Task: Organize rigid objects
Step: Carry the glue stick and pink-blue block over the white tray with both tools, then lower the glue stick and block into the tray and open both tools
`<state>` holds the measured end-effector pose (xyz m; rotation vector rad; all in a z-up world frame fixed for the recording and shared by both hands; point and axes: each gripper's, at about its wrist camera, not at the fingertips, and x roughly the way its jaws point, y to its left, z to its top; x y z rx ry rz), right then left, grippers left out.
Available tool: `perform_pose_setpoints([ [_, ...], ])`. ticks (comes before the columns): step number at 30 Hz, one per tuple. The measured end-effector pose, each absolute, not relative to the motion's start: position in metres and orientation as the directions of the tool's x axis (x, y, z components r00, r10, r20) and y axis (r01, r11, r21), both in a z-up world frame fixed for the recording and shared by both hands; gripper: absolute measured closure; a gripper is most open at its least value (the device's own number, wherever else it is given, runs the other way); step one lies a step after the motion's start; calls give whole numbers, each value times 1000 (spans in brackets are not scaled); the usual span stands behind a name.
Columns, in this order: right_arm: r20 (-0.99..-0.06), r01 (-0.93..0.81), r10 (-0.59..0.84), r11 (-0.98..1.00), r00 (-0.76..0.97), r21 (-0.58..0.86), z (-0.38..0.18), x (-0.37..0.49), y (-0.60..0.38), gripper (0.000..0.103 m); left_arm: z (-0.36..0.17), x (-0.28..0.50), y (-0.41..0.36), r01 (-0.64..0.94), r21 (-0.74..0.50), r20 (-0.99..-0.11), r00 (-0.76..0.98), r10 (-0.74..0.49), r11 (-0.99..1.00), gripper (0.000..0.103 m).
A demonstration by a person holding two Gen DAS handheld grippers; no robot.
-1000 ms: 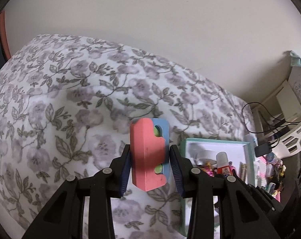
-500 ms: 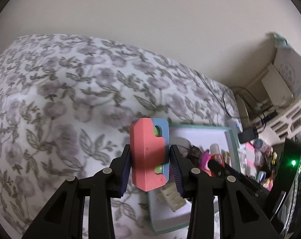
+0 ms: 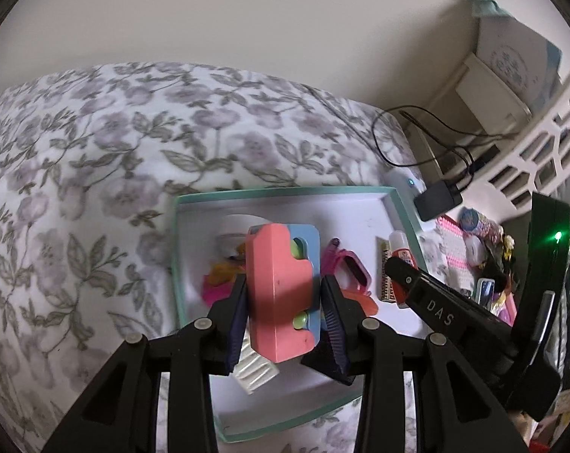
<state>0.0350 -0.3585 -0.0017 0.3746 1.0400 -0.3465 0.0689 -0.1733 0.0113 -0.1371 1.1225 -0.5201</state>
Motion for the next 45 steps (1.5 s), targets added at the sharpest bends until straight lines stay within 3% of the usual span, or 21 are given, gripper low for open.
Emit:
perform_pose_setpoints([
  [25,-902,431,-64,891,426,140,-17,41,-357,76,-16,71,-198,337,-354,-849,275,-450,873,63],
  [37,-896,407,-72,905,438,126,-11,44,-350,76,-3,77,-178,272,-294,-853,358,-380,916,62],
  [38,-896,404,-71,906,439,126,-12,45,-349,76,-3,79,-175,261,-287,-854,367,-370,922,62],
  [42,-895,388,-54,911,444,138,-12,47,-343,76,-4,86,-159,185,-237,-867,402,-293,954,43],
  [45,-894,373,-53,919,445,131,-11,49,-337,76,-9,92,-149,142,-183,-882,413,-226,973,43],
])
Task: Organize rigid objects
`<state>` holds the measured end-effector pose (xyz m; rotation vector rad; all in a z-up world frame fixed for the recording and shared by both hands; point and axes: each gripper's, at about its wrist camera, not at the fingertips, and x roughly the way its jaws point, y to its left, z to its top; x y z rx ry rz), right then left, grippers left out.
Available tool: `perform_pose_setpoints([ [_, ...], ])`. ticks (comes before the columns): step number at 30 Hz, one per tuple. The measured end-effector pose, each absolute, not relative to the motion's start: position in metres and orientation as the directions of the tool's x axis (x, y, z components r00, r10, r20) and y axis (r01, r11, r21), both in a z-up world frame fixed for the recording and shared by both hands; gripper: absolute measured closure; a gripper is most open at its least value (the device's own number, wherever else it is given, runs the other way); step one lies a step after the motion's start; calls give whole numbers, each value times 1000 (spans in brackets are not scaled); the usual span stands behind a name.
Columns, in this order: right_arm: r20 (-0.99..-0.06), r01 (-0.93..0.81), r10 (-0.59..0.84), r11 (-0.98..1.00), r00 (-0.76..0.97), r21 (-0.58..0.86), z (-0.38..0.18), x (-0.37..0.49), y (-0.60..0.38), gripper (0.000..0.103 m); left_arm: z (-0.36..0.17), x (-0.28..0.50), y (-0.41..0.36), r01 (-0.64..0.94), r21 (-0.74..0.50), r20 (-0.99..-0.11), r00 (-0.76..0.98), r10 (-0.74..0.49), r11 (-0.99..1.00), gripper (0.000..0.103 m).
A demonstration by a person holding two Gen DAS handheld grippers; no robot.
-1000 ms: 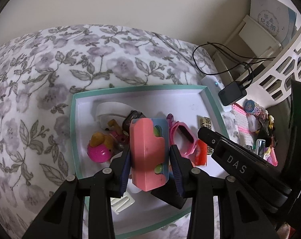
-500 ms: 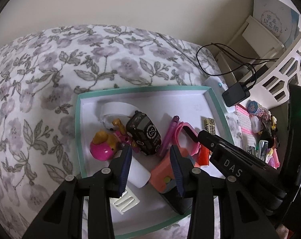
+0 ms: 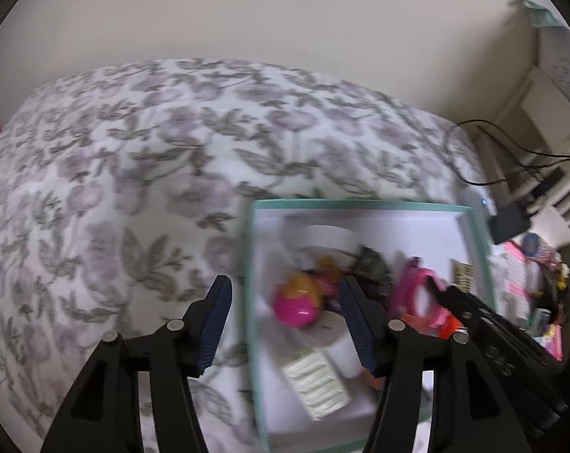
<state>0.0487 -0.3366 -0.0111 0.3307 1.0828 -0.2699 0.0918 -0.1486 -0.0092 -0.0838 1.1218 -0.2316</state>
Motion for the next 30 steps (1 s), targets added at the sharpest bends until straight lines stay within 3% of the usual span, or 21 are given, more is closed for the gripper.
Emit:
perform_pose_setpoints([
  [4,-893,346,-53,931,447,118,-10,52,-326,76,-15,98,-134,81,-126,-896,418,-148,989,36],
  [6,-893,333,-52,936,448,112,-10,53,-321,76,-17,101,-128,58,-107,-900,418,-122,993,19],
  [9,-895,321,-56,942,443,100,-11,55,-314,71,-19,103,-119,25,-84,-902,423,-87,996,19],
  [11,-898,315,-59,945,437,91,-12,57,-310,59,-21,105,-116,11,-71,-903,424,-69,997,18],
  [15,-898,290,-58,954,435,79,-13,58,-301,48,-26,107,-115,8,-48,-905,422,-47,999,17],
  [16,-898,285,-60,956,436,75,-13,59,-298,40,-27,108,-115,9,-42,-905,423,-42,999,17],
  [20,-896,262,-58,963,441,66,-13,60,-291,34,-29,110,-109,-3,-36,-904,427,-31,999,16],
  [23,-893,253,-67,966,444,53,-13,60,-286,28,-30,111,-104,-16,-25,-901,433,-16,1000,4],
  [30,-884,253,-97,967,456,25,-11,61,-283,11,-30,114,-92,-53,-59,-897,441,-29,997,4],
])
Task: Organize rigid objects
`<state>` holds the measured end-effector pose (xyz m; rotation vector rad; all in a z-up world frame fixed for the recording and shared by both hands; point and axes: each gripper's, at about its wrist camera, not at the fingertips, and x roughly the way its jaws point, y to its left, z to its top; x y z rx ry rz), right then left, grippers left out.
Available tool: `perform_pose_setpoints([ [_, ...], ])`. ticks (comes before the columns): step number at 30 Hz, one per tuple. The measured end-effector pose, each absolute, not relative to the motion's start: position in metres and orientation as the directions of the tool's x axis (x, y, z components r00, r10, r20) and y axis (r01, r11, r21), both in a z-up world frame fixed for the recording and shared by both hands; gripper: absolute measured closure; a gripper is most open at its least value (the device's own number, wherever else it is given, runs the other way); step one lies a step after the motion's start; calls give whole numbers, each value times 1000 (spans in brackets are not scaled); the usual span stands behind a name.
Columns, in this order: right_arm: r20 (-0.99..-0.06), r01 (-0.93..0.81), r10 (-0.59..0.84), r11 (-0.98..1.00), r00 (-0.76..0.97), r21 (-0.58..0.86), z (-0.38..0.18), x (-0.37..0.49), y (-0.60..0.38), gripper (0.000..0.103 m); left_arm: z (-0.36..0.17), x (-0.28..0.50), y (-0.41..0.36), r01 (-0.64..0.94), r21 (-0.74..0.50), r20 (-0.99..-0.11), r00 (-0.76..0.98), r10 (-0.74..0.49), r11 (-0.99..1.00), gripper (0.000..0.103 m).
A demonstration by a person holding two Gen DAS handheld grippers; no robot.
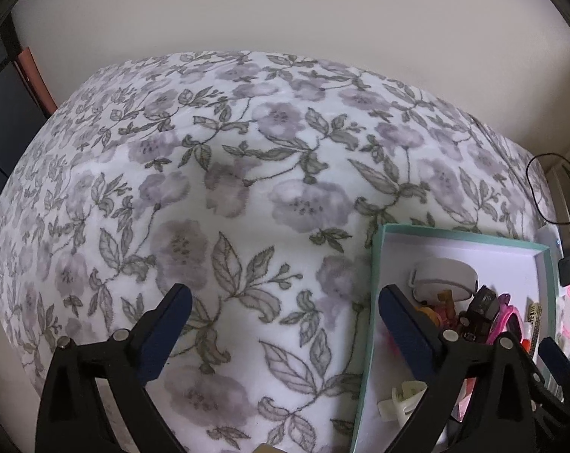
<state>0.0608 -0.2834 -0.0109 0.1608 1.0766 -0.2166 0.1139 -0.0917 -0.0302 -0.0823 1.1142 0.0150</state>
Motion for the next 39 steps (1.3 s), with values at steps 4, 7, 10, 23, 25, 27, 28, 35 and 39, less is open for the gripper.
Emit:
perform_pose_setpoints([
  [4,-877,258,-115,966,467,11,-10,60,-284,0,-30,116,-90,-47,-48,-891,454,-21,998,4],
  [7,-871,258,-121,966,476,6,-9,60,-284,0,-28,118,-89,-28,-41,-882,470,-23,999,4],
  [10,-868,256,-120,967,481,8,-9,60,-284,0,-26,120,-87,-10,-27,-877,481,-19,1000,4],
  [23,-849,239,-120,971,515,8,0,54,-273,0,-5,109,-71,-49,20,-825,563,45,999,4],
  [25,-846,234,-110,972,522,17,2,52,-271,0,-2,105,-68,-69,38,-825,561,70,997,4],
  [27,-842,223,-103,975,529,21,4,49,-267,0,0,101,-66,-85,70,-823,558,106,994,4],
  [28,-840,217,-104,976,532,17,5,47,-264,0,1,99,-64,-87,76,-822,559,112,993,4],
  [35,-829,193,-108,981,549,1,9,34,-252,0,6,84,-56,-95,72,-841,530,112,993,4],
  [39,-831,184,-101,983,546,2,9,28,-248,0,3,74,-54,-82,93,-862,492,122,992,4],
])
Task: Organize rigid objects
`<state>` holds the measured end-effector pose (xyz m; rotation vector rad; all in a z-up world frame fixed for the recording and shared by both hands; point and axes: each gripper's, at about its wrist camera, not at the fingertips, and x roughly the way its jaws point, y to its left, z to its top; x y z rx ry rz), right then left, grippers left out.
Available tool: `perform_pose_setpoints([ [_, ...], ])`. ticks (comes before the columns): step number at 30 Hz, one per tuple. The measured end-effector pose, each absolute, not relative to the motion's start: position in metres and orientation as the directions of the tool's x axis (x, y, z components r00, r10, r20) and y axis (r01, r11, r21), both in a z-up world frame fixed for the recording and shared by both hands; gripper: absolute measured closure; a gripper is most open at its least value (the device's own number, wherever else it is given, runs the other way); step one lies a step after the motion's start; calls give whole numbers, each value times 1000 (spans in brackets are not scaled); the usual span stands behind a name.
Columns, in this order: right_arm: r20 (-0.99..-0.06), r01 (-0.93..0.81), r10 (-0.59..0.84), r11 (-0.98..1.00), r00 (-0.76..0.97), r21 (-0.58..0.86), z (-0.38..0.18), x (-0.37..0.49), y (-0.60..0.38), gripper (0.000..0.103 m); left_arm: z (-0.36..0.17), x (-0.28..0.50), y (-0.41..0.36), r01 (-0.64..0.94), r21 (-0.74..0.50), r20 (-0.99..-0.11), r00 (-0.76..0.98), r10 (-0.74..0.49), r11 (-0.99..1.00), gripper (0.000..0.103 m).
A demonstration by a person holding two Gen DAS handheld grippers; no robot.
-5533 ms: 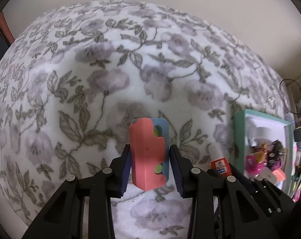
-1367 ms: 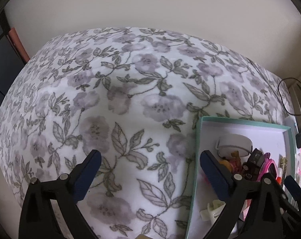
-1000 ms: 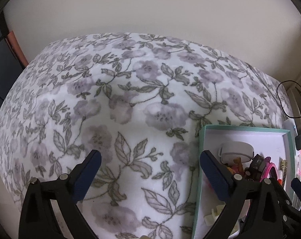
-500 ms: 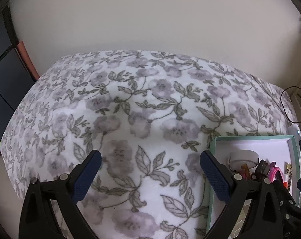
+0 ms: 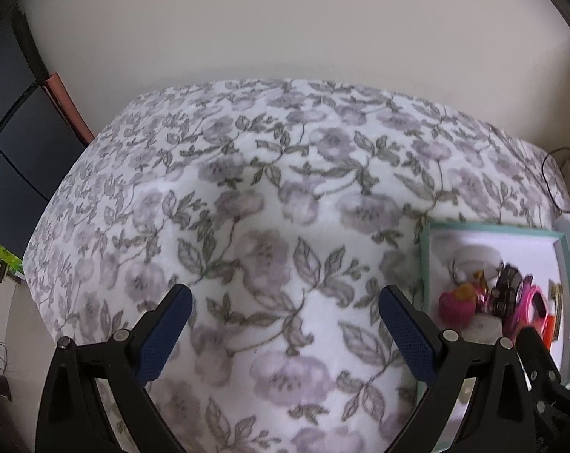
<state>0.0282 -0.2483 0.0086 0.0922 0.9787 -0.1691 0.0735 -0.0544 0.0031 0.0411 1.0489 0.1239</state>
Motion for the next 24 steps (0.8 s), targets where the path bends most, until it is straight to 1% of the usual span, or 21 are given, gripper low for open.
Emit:
perform_pose_setpoints([
  [8,-855,183,-99,983,510,-4,2,19,-244,0,-3,56,-49,-67,123,-883,449,140,990,4],
  [15,-857,181,-87,984,507,7,4,12,-243,0,-4,45,-41,-67,105,-895,429,124,992,4],
  [21,-854,171,-92,985,512,-3,7,6,-239,0,-2,38,-34,-72,62,-901,425,87,995,4],
  [24,-850,168,-91,986,519,-3,10,3,-237,0,-3,36,-33,-64,66,-901,425,87,996,4],
])
